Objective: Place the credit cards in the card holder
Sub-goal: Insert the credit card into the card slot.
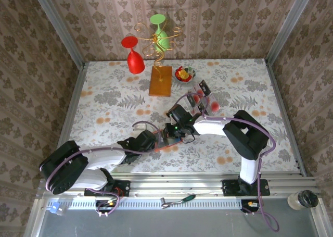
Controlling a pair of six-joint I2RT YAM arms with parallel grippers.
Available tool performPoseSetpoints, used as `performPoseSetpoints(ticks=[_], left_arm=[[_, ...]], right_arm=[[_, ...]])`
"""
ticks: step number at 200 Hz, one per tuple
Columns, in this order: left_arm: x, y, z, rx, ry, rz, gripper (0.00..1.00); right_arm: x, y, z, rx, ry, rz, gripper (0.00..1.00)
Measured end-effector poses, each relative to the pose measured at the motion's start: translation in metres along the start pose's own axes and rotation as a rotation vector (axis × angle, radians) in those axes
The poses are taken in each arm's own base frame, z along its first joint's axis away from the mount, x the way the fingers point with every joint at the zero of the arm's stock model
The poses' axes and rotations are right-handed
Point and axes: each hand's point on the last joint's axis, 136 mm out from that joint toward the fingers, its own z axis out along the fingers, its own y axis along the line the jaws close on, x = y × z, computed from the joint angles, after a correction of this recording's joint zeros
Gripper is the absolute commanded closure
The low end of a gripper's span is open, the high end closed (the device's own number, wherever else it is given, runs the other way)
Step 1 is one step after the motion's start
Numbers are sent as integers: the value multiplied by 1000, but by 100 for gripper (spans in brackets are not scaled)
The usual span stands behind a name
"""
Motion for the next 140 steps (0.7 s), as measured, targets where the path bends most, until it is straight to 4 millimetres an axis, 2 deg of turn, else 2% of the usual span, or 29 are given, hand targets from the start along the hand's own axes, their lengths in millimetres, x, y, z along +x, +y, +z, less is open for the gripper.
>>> performPoseSetpoints(ticks=[70, 140], left_arm=[[0, 0, 0, 0, 0, 0, 30], [-1, 0, 2, -7, -6, 4, 30]], right_arm=[[-2, 10, -21, -5, -16, -38, 95], [17, 1, -10, 19, 36, -53, 95]])
